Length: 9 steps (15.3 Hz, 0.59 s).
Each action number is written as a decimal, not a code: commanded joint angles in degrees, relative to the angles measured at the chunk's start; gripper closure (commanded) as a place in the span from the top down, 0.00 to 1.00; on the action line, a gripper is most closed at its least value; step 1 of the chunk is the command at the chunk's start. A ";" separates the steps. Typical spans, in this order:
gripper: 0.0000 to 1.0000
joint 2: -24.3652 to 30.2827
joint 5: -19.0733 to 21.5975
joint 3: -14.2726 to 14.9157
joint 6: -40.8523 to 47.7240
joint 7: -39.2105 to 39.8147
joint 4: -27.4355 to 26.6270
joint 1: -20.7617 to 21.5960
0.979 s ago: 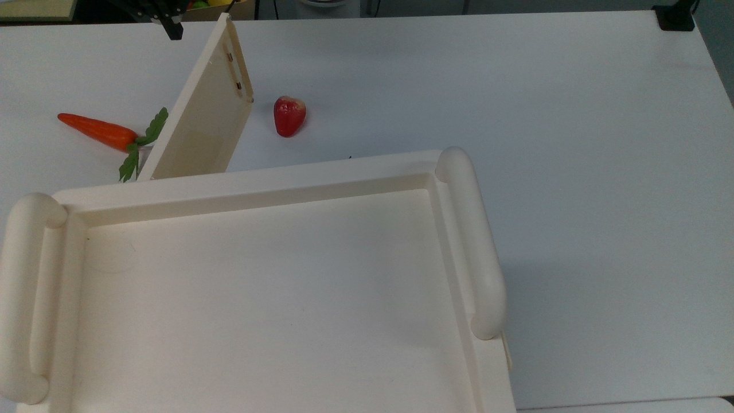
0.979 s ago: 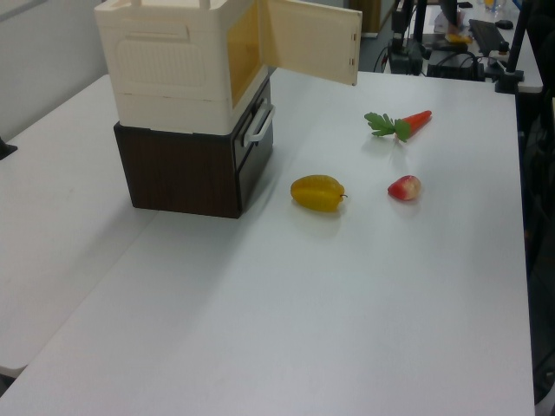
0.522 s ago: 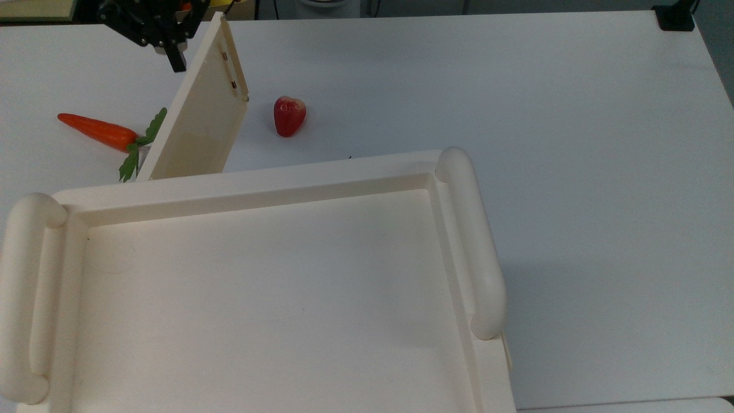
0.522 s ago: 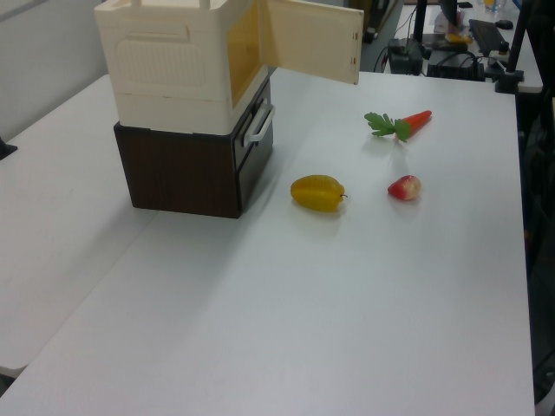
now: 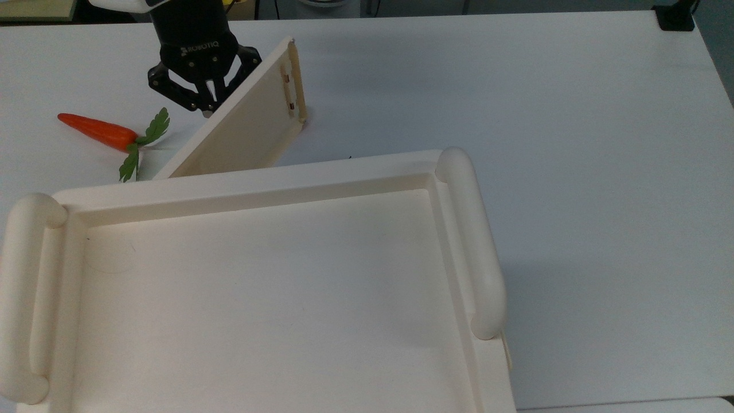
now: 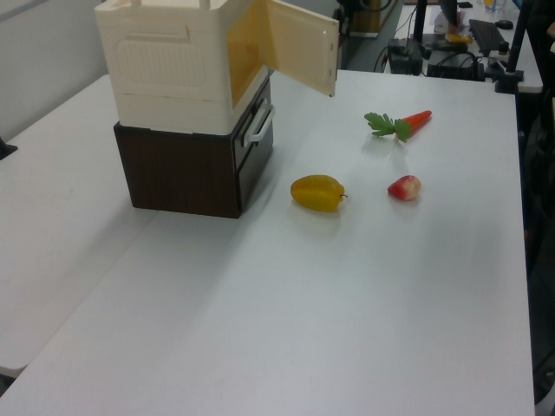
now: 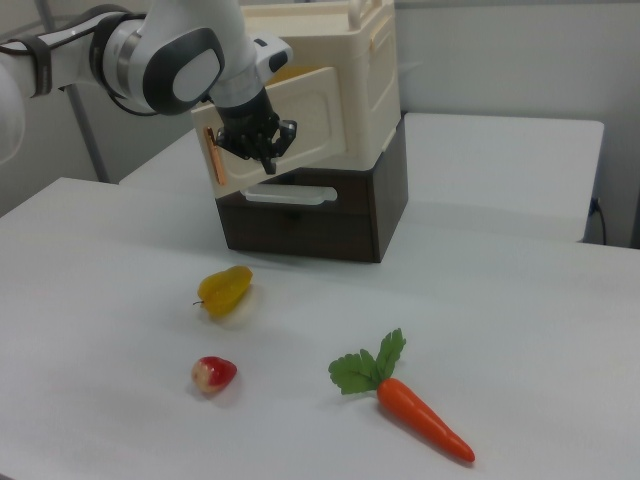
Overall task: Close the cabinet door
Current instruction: 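Push the cream door with the gripper, swinging it shut against the cabinet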
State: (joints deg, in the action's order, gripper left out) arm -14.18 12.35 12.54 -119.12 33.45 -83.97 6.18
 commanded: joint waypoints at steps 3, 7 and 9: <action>0.00 -1.72 1.02 -4.62 -5.74 2.67 0.04 -0.12; 0.03 -4.62 1.63 -8.67 -15.59 2.50 0.13 -0.21; 0.03 -6.20 2.94 -10.51 -19.37 1.63 0.21 -0.21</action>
State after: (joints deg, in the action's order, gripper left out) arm -18.15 12.90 4.34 -133.02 34.70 -83.99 6.26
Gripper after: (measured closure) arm 0.974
